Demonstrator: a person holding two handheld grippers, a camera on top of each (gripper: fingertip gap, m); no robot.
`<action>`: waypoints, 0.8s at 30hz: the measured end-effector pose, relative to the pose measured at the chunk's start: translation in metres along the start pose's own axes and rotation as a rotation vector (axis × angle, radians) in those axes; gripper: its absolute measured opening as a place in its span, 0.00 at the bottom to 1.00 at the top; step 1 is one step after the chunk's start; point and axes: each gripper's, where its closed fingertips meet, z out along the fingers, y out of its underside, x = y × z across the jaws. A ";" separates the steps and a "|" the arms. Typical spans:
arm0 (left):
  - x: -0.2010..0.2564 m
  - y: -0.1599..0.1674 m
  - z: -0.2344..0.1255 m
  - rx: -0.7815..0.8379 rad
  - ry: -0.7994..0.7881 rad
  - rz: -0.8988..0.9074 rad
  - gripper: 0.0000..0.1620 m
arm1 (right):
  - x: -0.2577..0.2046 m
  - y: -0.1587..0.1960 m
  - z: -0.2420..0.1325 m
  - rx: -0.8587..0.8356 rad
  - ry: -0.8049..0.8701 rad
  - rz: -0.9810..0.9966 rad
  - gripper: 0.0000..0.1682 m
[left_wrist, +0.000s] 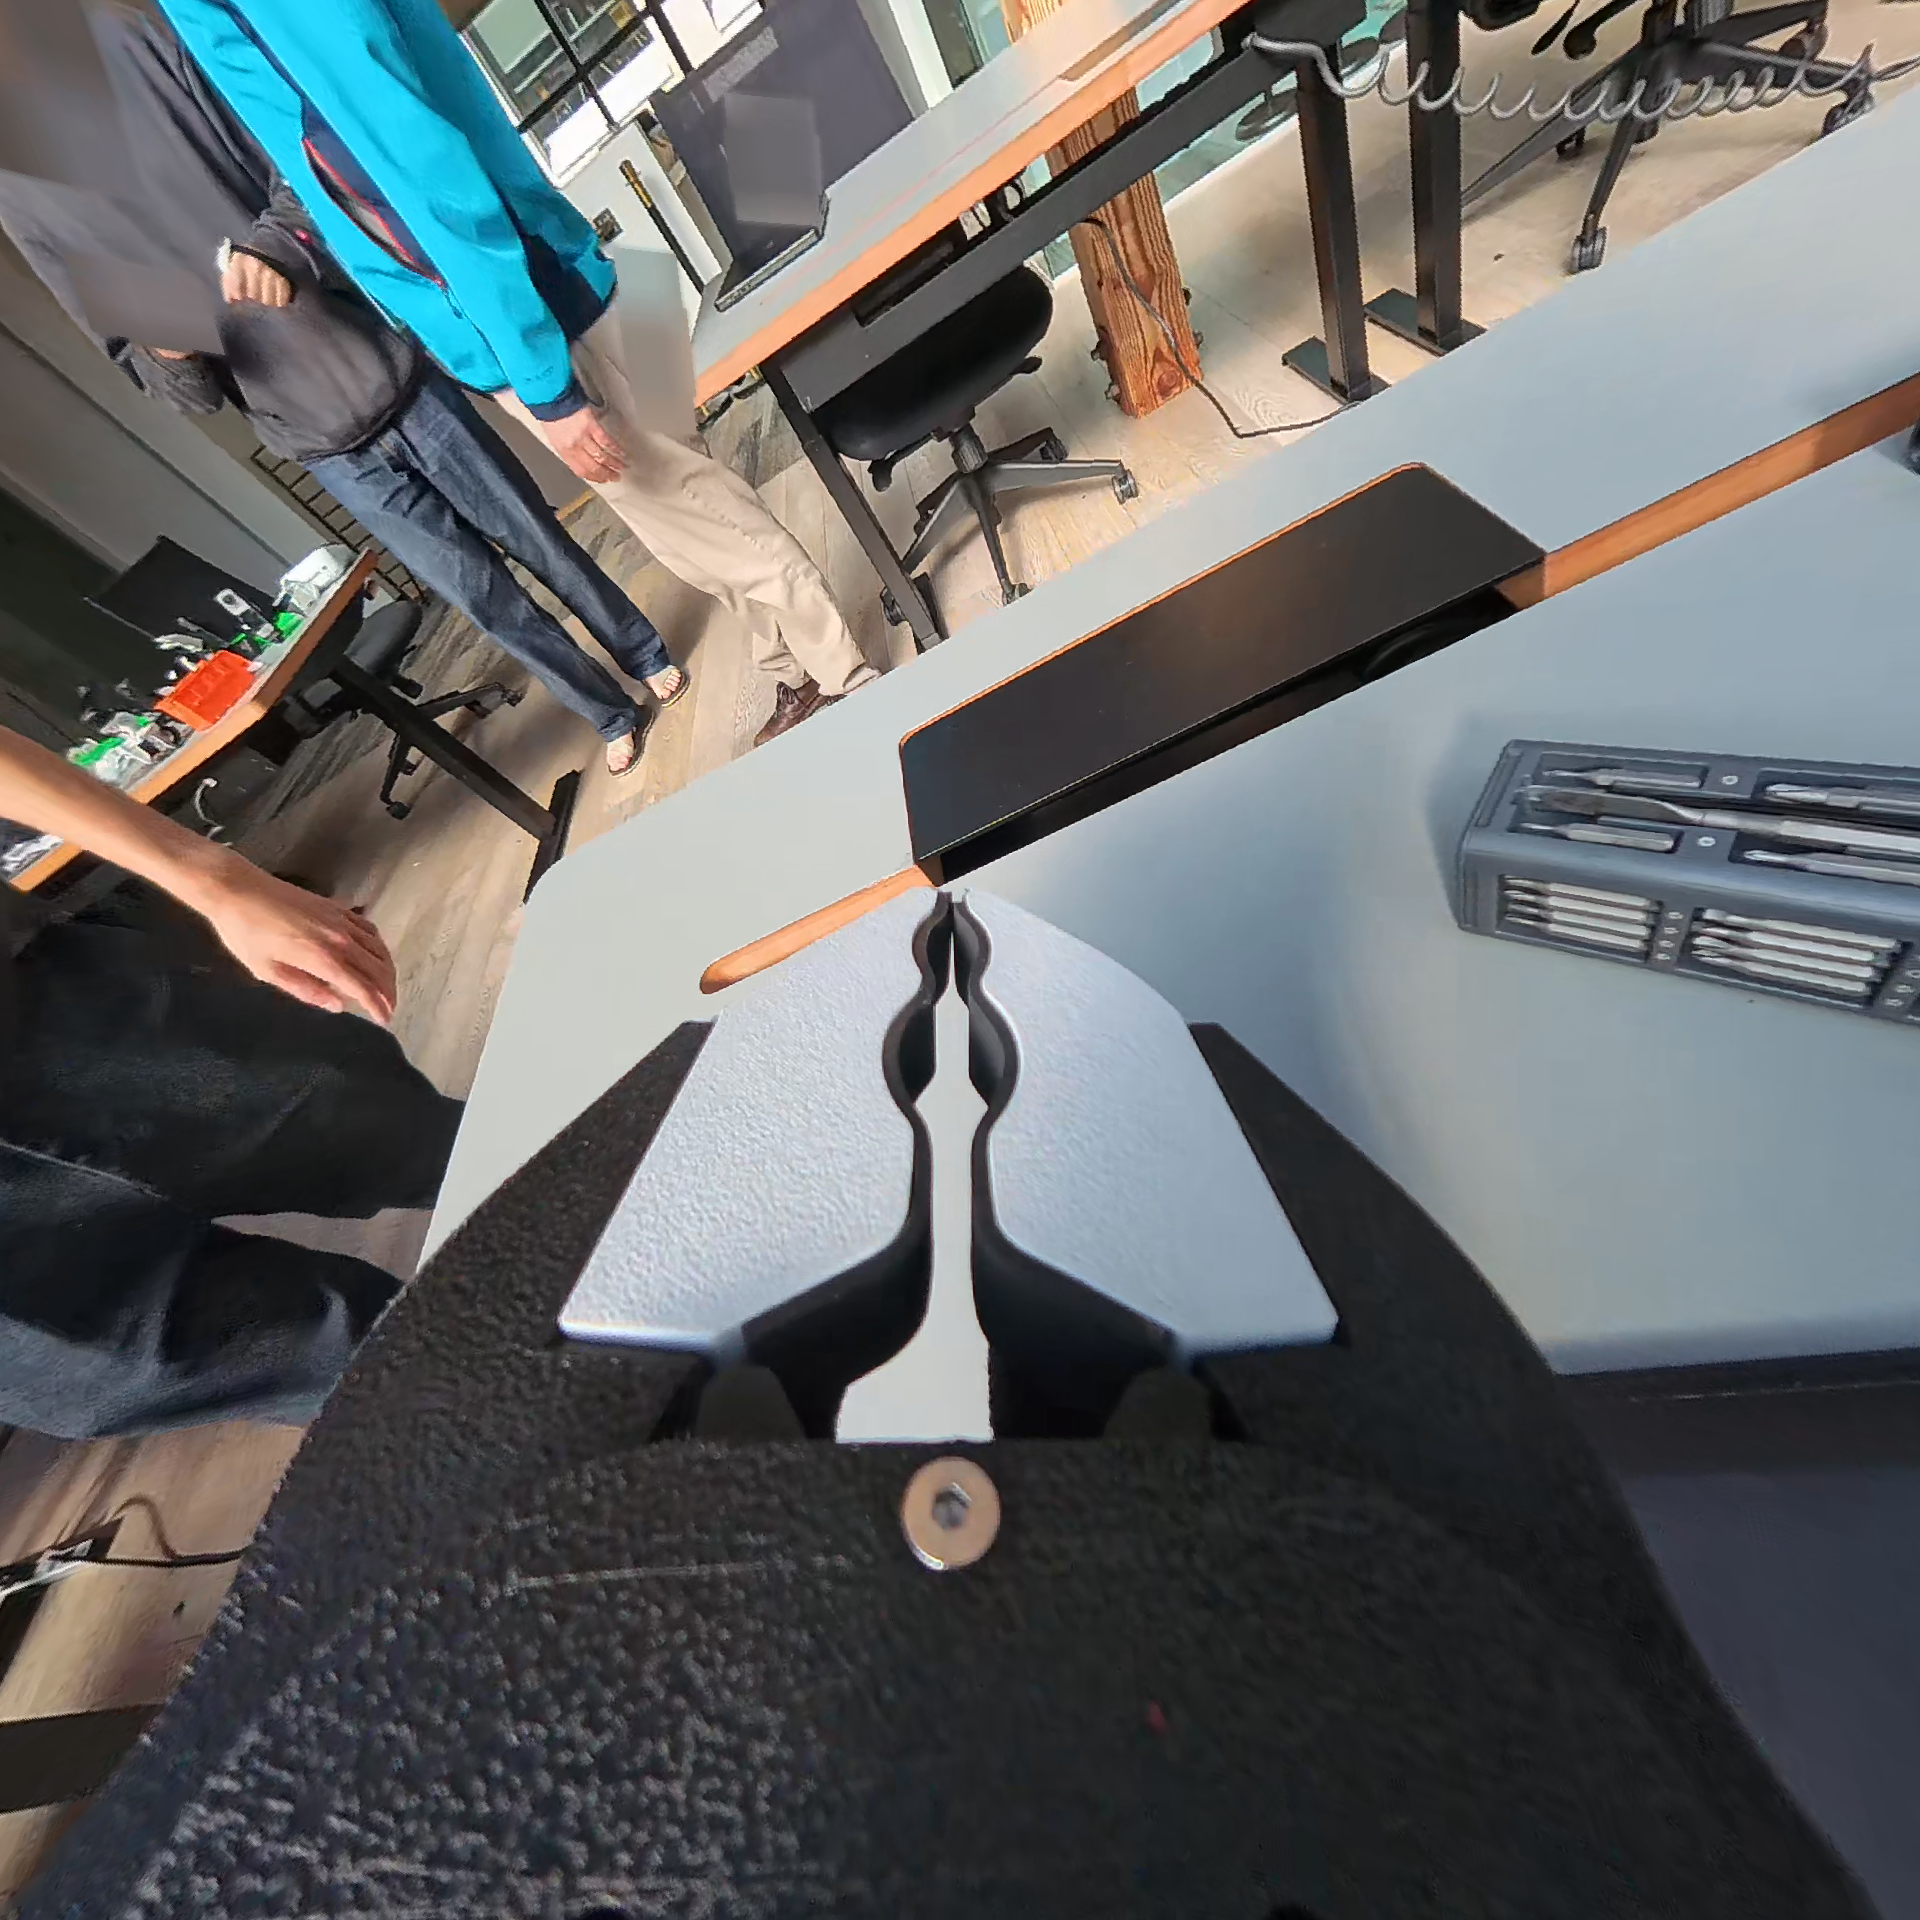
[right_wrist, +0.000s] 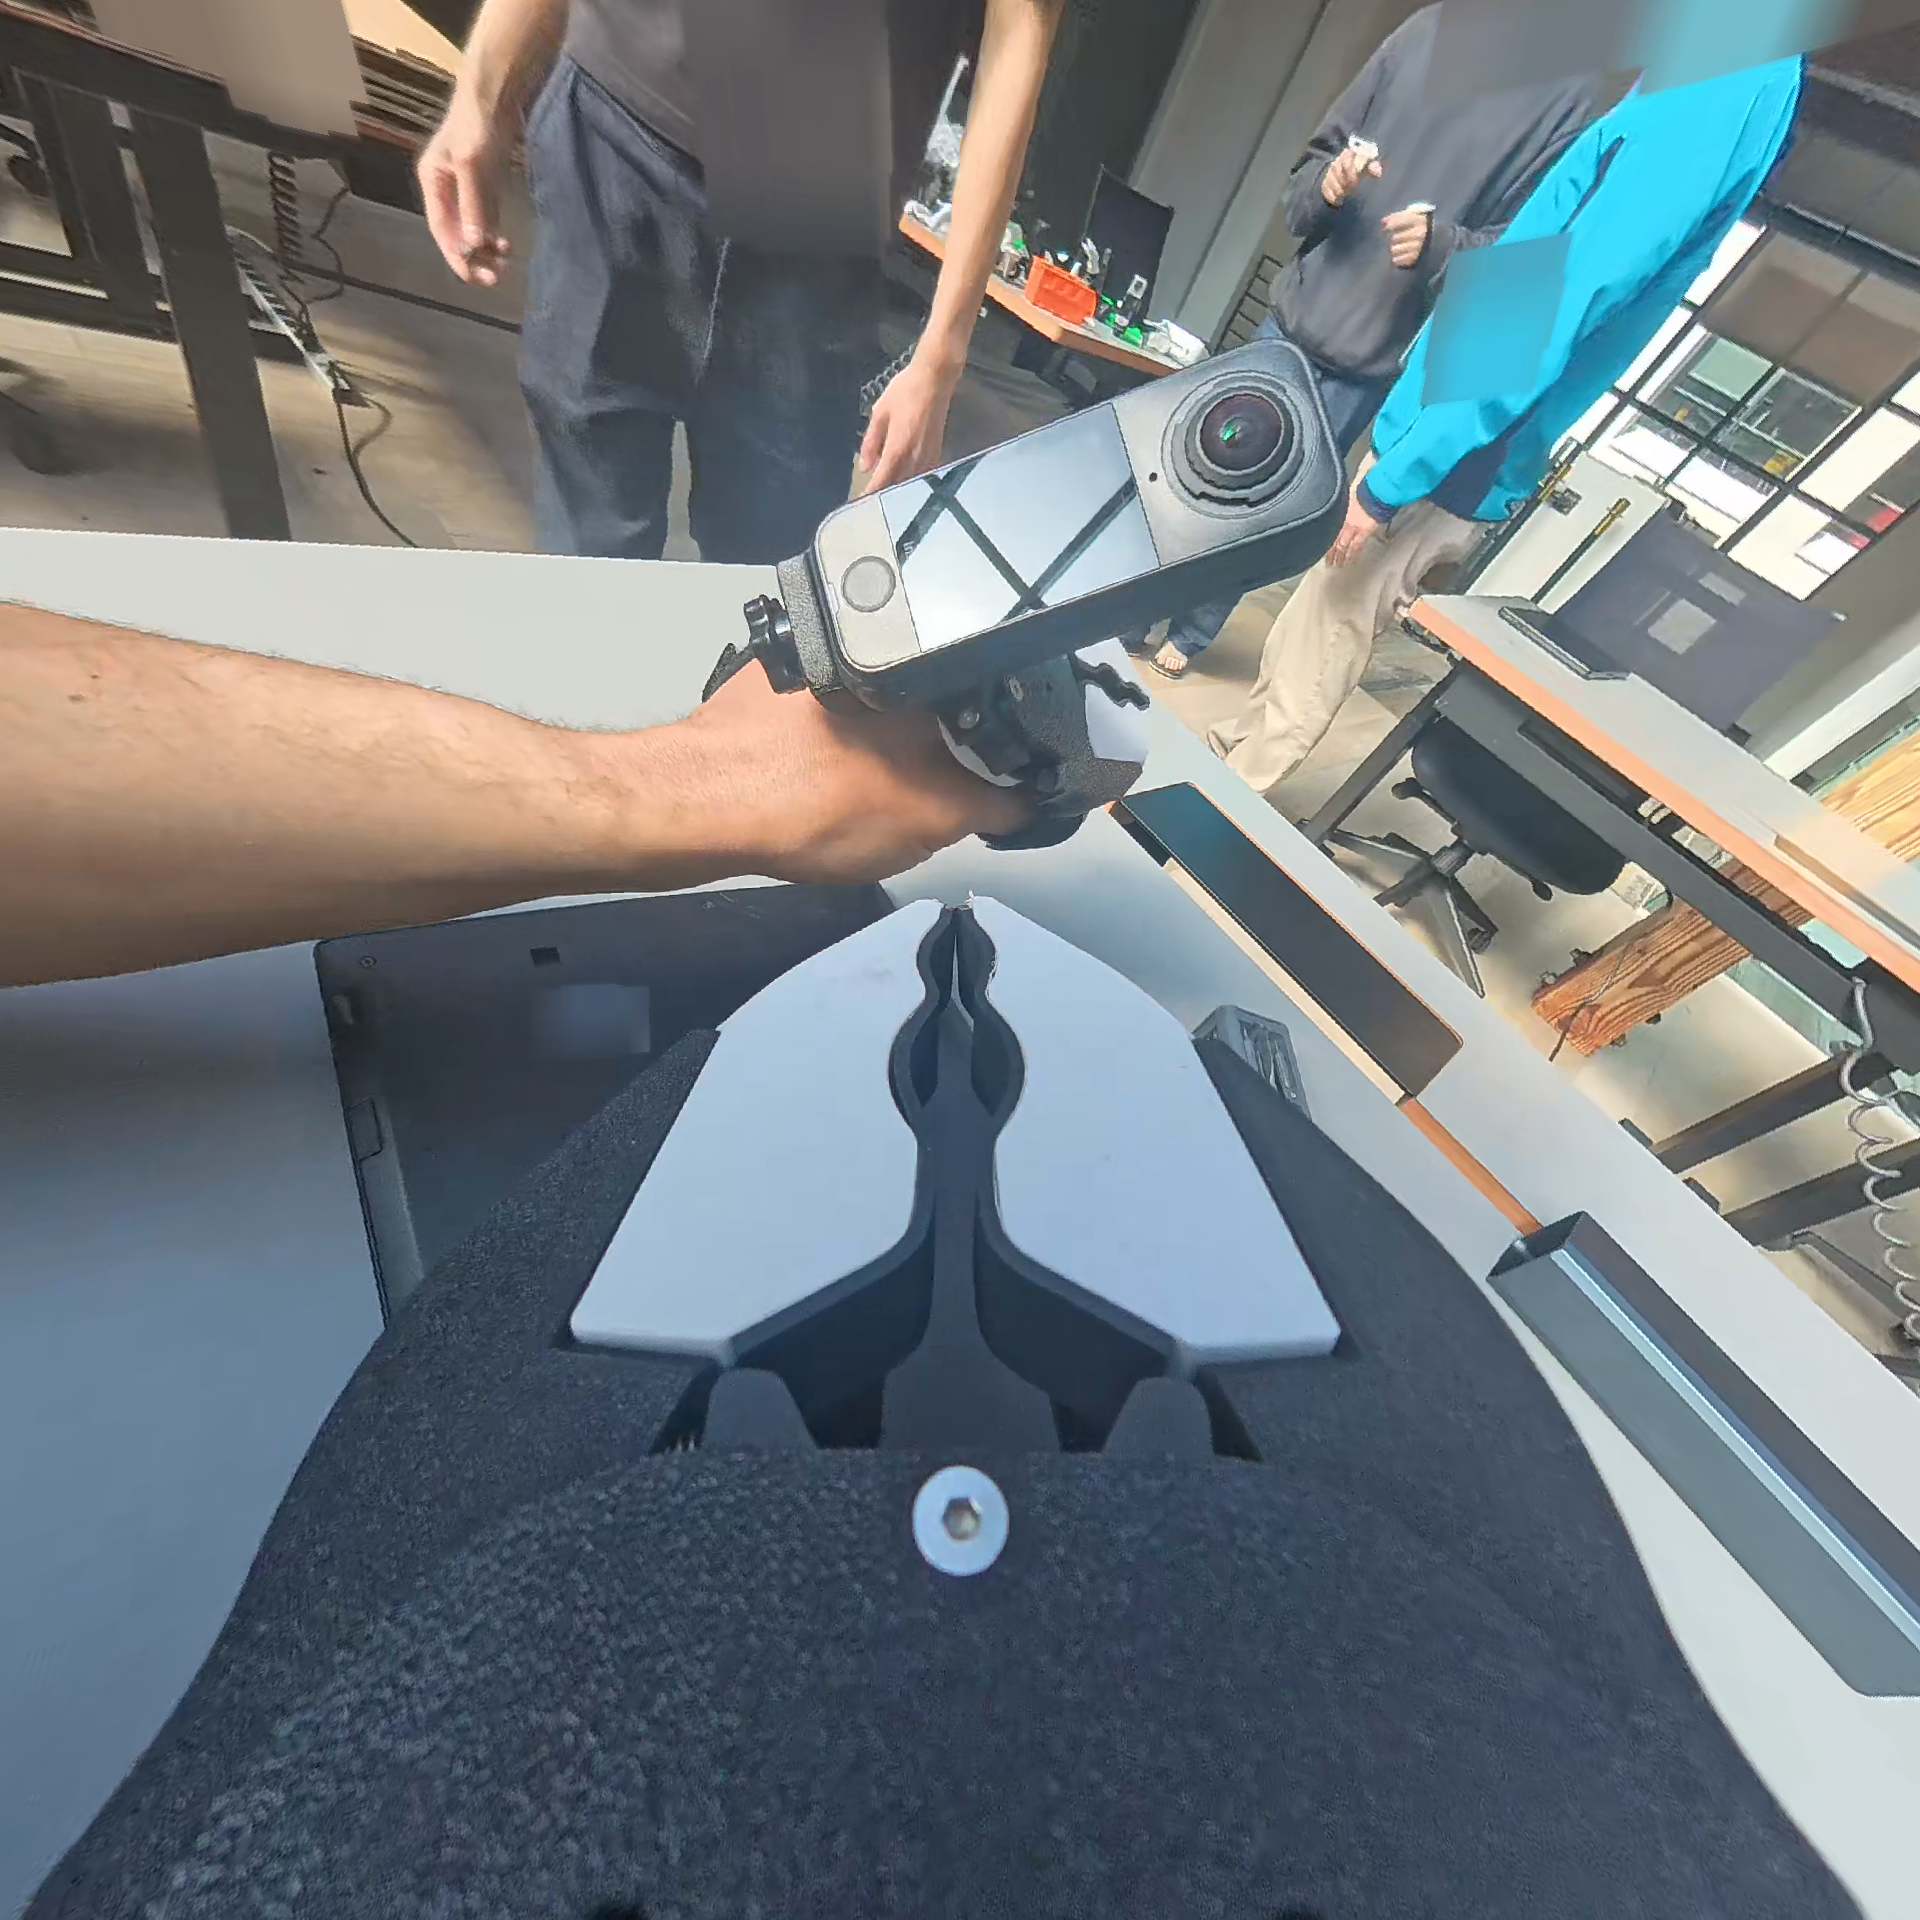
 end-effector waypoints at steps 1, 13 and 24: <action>-0.001 0.000 0.000 0.002 -0.004 -0.005 0.00 | -0.001 -0.001 0.000 0.003 0.000 -0.003 0.00; 0.013 0.005 -0.006 -0.009 0.083 -0.092 0.00 | 0.092 0.058 0.014 -0.335 0.260 0.080 0.67; 0.053 0.005 -0.029 -0.039 0.261 -0.032 0.18 | 0.134 0.106 0.038 -0.283 0.013 0.361 0.52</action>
